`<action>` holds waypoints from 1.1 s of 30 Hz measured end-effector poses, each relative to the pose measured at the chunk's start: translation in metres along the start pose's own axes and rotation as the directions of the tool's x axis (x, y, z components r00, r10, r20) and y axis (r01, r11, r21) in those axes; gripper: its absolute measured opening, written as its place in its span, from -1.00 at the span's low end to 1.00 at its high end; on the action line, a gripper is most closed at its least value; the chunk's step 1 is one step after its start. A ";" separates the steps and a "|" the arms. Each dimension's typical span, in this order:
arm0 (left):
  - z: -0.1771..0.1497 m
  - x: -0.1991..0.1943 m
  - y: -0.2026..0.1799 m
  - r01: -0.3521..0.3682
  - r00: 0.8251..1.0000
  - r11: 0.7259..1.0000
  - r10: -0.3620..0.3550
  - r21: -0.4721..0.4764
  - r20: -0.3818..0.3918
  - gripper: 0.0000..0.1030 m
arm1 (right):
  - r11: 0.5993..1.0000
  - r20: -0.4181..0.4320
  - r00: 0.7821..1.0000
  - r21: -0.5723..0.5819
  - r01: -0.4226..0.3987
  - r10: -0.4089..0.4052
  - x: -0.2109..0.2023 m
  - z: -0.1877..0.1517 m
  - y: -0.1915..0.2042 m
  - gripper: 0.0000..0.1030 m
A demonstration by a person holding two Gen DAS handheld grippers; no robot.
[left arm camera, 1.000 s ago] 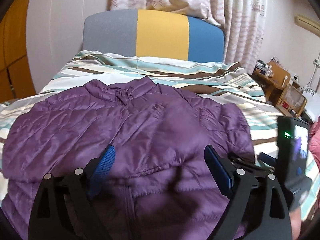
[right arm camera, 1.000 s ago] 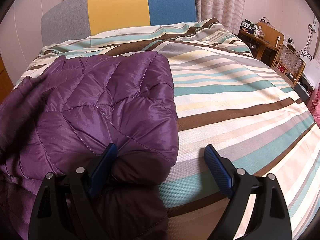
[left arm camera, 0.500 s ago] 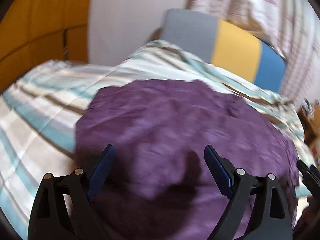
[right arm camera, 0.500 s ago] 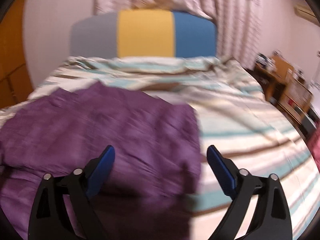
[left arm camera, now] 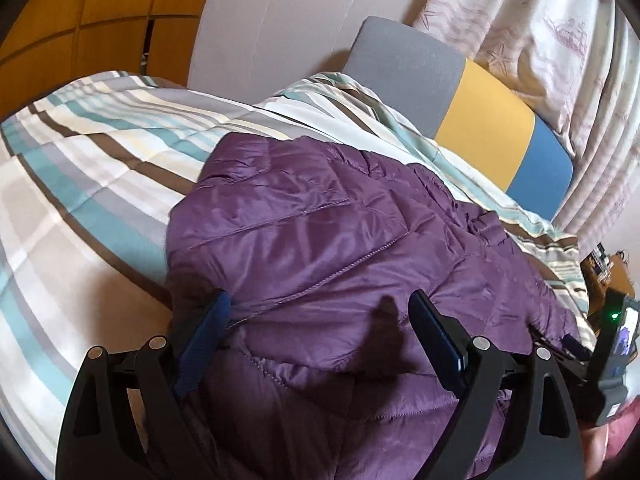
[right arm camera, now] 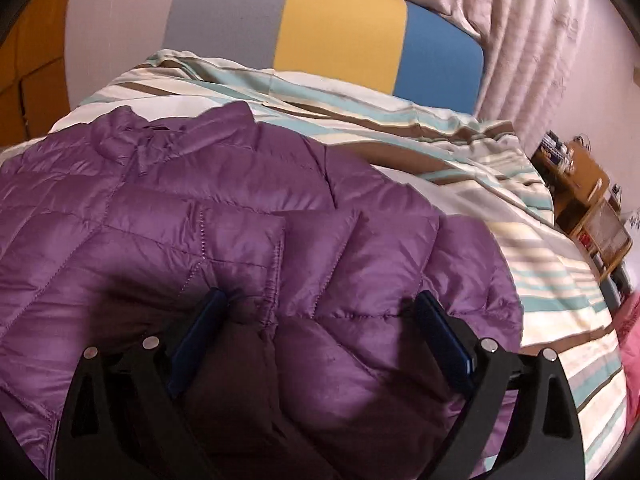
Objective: Fold large clothes
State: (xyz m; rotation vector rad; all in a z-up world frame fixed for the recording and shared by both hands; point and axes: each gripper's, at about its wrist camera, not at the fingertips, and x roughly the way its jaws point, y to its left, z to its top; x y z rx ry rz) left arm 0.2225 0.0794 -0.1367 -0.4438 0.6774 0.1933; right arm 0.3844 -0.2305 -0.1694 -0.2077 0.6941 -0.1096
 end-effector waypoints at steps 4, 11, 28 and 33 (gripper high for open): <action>0.011 -0.005 -0.011 -0.018 1.000 0.999 0.017 0.047 0.013 0.73 | 0.998 0.022 0.999 -0.038 0.043 -0.042 -0.001 -0.004 0.006 0.84; 0.050 0.038 -0.032 -0.138 0.989 0.972 0.146 0.189 -0.033 0.28 | 0.999 0.024 0.999 -0.024 0.029 -0.029 -0.003 -0.007 0.003 0.84; 0.048 0.075 -0.012 -0.139 0.983 0.974 0.157 0.177 -0.094 0.63 | 1.000 0.005 1.000 0.004 -0.003 0.003 0.001 -0.007 -0.001 0.91; 0.036 0.029 -0.041 -0.140 0.989 0.967 0.147 0.213 -0.020 0.80 | 1.000 0.006 1.000 0.003 -0.003 0.003 0.001 -0.007 -0.001 0.91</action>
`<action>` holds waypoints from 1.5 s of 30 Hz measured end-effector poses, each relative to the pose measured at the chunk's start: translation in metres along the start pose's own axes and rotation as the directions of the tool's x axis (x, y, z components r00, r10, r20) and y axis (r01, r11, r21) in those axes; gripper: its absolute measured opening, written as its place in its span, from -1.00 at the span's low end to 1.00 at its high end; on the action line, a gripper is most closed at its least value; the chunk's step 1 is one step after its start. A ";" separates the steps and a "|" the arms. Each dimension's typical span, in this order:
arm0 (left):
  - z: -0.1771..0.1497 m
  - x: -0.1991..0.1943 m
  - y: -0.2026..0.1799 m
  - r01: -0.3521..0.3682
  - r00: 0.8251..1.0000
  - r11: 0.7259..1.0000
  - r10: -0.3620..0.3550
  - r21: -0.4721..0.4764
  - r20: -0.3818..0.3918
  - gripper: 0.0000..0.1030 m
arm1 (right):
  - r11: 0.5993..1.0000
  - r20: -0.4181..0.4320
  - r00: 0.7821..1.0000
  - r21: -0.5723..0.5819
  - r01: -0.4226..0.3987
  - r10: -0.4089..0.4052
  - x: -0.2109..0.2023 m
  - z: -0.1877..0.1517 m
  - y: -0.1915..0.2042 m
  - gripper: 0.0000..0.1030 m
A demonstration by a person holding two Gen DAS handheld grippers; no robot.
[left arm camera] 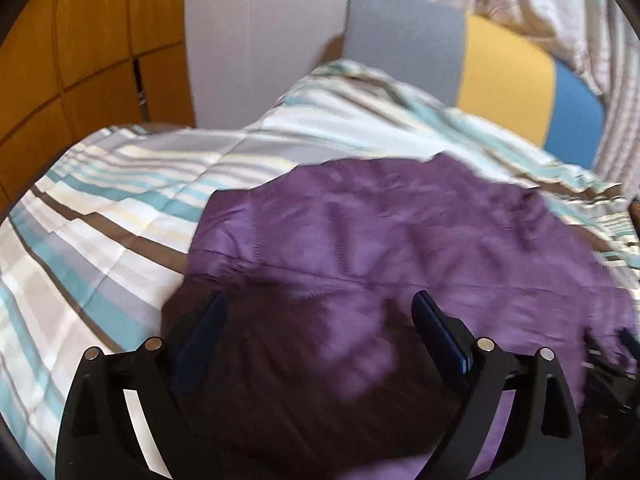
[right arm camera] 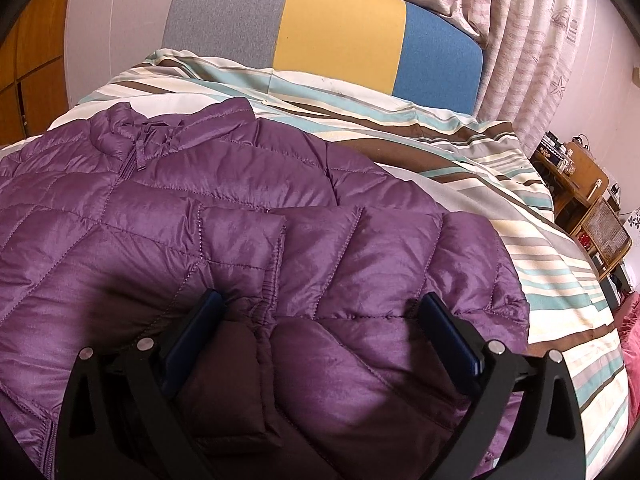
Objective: Fold large clothes
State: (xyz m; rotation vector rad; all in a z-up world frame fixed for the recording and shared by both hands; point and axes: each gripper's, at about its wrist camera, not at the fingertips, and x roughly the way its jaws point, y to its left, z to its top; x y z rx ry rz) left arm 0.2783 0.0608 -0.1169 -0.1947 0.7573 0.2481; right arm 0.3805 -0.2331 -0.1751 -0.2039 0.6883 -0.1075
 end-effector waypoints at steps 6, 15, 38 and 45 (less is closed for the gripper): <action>-0.011 -0.001 -0.065 0.075 0.997 0.983 -0.073 0.166 -0.015 0.80 | 1.000 0.005 1.000 0.001 0.000 0.000 -0.001 0.001 0.000 0.91; -0.021 0.058 -0.077 0.057 0.993 0.985 -0.038 0.163 -0.116 0.85 | 1.000 -0.005 1.000 0.008 -0.014 0.014 0.001 0.000 0.000 0.92; -0.069 -0.023 -0.014 0.076 0.986 0.984 -0.050 0.160 -0.158 0.94 | 0.996 -0.036 0.995 0.021 -0.088 0.089 -0.012 0.004 -0.012 0.95; -0.105 -0.066 0.026 0.142 0.984 0.979 -0.124 0.145 -0.124 0.94 | 0.980 -0.065 0.979 0.066 -0.189 0.193 -0.081 -0.033 -0.047 0.95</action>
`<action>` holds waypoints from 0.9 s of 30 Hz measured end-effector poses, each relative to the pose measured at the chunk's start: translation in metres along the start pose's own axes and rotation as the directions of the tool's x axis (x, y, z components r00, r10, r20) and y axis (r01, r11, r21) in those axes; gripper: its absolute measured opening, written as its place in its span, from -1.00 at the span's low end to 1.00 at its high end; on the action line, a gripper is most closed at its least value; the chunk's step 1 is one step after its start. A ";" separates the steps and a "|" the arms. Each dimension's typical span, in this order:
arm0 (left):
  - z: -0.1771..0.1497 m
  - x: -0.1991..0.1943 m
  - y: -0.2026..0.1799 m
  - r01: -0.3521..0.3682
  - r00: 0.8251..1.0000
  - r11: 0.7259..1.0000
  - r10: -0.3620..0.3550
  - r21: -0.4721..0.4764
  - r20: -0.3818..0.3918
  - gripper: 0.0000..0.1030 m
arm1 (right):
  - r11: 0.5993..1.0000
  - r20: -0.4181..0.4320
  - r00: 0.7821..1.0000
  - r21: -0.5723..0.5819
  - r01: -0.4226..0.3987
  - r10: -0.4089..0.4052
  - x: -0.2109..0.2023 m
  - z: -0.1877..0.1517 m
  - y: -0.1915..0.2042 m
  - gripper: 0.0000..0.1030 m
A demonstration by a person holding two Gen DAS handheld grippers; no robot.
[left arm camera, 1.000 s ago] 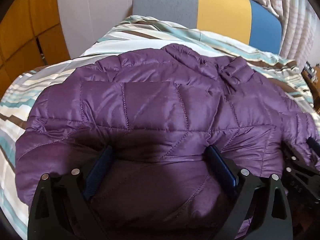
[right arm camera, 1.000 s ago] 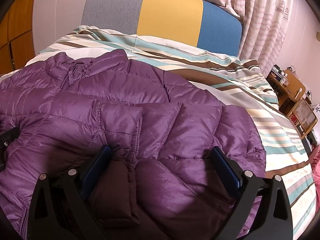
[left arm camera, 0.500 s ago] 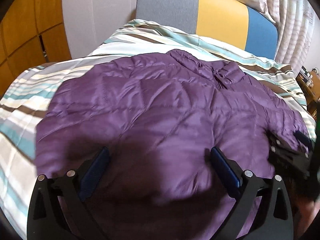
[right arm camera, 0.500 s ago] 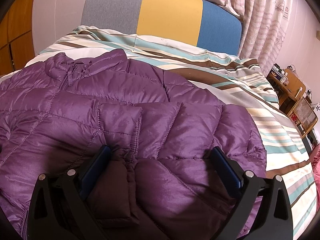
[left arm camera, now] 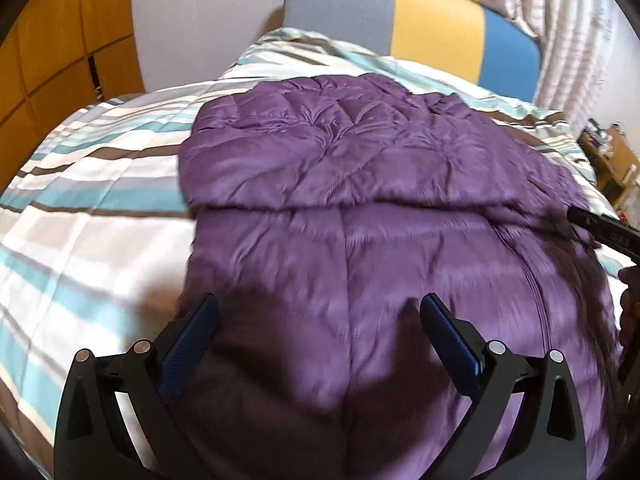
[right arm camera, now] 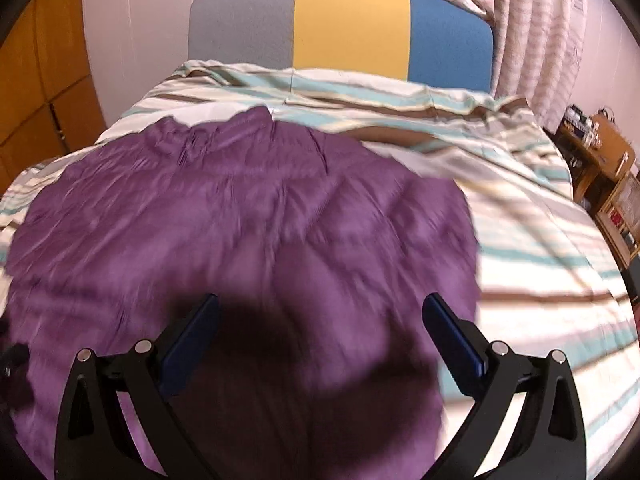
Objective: Fold large clothes
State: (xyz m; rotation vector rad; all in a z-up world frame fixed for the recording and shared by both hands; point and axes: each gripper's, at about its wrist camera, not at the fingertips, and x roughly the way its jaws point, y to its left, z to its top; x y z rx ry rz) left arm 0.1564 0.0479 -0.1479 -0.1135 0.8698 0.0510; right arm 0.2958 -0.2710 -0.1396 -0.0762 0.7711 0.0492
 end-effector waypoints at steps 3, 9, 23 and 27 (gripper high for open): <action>-0.016 -0.012 0.009 -0.001 1.000 1.000 0.001 0.000 -0.011 0.94 | 0.997 -0.031 0.998 0.052 -0.053 0.055 -0.025 -0.031 -0.018 0.95; -0.049 -0.035 0.034 -0.005 0.999 0.998 0.003 -0.067 -0.036 0.94 | 0.988 -0.031 0.996 0.137 -0.075 0.080 -0.073 -0.090 -0.059 0.95; -0.101 -0.086 0.057 0.081 0.996 0.992 -0.083 -0.092 -0.016 0.36 | 0.932 -0.114 0.955 0.277 -0.235 0.275 -0.134 -0.180 -0.113 0.27; -0.110 -0.093 0.059 0.104 0.994 0.990 -0.107 -0.092 -0.022 0.21 | 0.932 -0.155 0.941 0.256 -0.256 0.301 -0.141 -0.196 -0.108 0.15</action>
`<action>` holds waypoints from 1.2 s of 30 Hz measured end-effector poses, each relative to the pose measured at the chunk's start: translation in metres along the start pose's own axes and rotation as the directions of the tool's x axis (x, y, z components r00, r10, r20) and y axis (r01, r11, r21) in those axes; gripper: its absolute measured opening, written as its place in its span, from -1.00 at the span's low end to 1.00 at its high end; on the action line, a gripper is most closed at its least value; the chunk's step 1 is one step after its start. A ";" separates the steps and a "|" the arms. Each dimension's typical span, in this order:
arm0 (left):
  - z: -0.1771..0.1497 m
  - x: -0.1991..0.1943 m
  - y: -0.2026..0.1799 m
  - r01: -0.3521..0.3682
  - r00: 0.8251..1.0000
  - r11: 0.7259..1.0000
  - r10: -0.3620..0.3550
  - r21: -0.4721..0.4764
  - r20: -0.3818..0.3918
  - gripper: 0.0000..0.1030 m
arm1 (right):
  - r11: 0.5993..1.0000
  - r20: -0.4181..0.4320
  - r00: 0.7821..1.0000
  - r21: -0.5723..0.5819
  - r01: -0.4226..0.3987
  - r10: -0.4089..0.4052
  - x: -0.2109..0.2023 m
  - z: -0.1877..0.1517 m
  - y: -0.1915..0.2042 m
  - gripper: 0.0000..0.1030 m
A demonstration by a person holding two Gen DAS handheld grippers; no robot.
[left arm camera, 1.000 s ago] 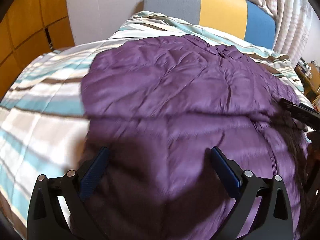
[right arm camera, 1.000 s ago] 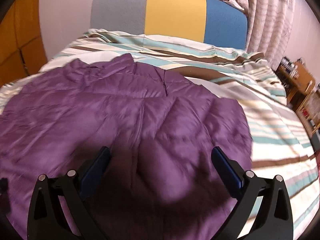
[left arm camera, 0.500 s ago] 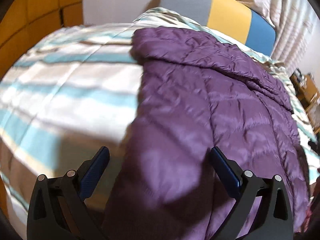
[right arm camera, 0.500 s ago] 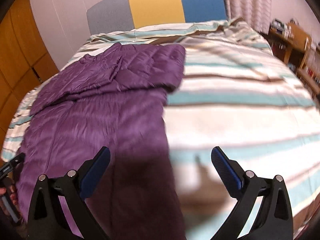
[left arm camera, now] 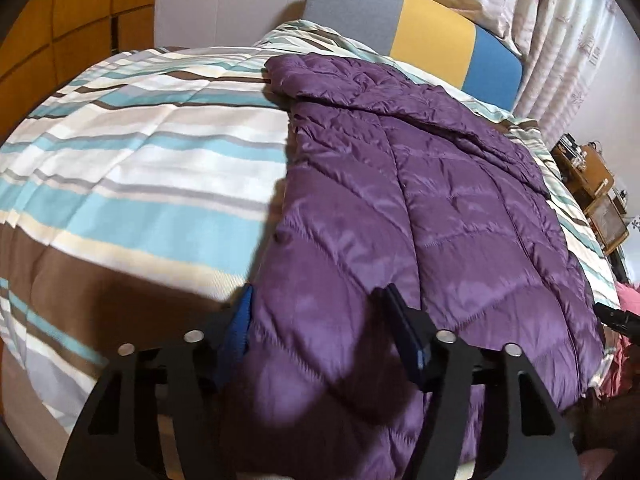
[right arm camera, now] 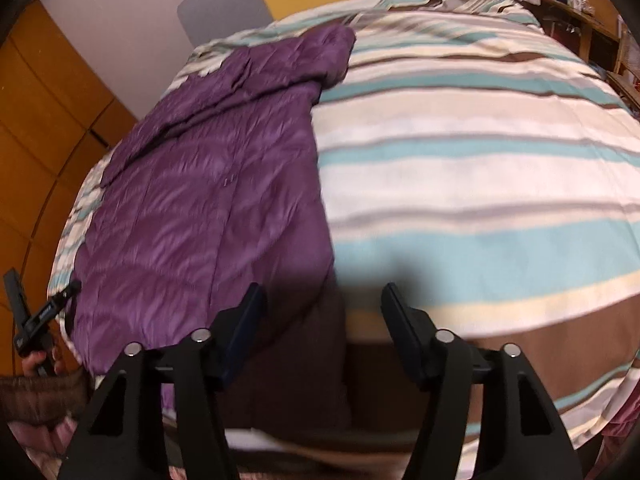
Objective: Fold large clothes
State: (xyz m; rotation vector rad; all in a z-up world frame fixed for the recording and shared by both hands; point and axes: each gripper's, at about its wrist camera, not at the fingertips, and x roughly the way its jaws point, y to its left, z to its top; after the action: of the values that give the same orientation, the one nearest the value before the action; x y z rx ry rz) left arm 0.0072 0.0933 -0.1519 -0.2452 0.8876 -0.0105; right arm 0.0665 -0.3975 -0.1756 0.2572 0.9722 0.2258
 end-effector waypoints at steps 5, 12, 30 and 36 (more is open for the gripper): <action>-0.016 -0.009 -0.001 0.018 1.000 0.999 -0.018 0.044 -0.008 0.21 | 0.998 -0.043 0.999 -0.055 -0.019 0.017 -0.004 -0.015 0.004 0.02; -0.023 -0.008 -0.012 0.068 0.997 0.995 -0.066 0.072 -0.039 -0.57 | 0.990 -0.068 0.994 -0.109 -0.089 0.081 0.005 -0.021 0.016 -0.65; 0.075 -0.042 -0.021 0.171 0.966 0.985 -0.170 0.014 0.196 -0.79 | 0.986 0.243 0.957 -0.095 -0.138 0.157 -0.022 0.067 0.040 -0.99; 0.116 -0.026 -0.020 0.168 0.959 0.986 -0.162 -0.005 0.232 -0.79 | 0.991 0.288 0.948 -0.040 -0.131 0.137 -0.006 0.103 0.037 -1.00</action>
State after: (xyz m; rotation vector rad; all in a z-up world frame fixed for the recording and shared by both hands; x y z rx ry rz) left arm 0.0817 0.1013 -0.0576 -0.3358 0.6341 -0.1240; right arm 0.1459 -0.3761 -0.1038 0.3284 0.6608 0.3132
